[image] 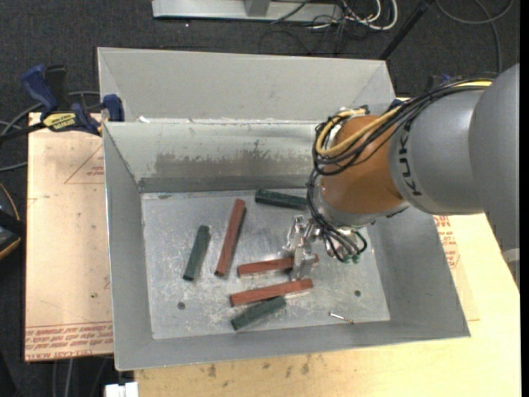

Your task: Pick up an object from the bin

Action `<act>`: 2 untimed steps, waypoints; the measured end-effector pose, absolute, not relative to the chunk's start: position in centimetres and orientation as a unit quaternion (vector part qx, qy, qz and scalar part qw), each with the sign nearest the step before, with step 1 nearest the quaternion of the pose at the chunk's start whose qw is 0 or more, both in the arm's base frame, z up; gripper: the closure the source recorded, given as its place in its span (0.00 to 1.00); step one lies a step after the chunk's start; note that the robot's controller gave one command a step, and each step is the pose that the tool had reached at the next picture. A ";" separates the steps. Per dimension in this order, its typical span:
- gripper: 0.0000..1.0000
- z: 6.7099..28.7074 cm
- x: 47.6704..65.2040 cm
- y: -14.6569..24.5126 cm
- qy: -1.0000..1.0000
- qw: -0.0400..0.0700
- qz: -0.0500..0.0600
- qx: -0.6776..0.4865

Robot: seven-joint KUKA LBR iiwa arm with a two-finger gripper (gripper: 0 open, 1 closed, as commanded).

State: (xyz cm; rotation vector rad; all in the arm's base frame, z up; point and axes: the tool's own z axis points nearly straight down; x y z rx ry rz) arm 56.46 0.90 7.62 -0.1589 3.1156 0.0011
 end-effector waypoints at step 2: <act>1.00 27.0 55.4 0.4 0.993 0.000 0.001 -0.120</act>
Offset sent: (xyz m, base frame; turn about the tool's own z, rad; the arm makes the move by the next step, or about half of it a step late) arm -0.0116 -0.0067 0.2203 -0.1571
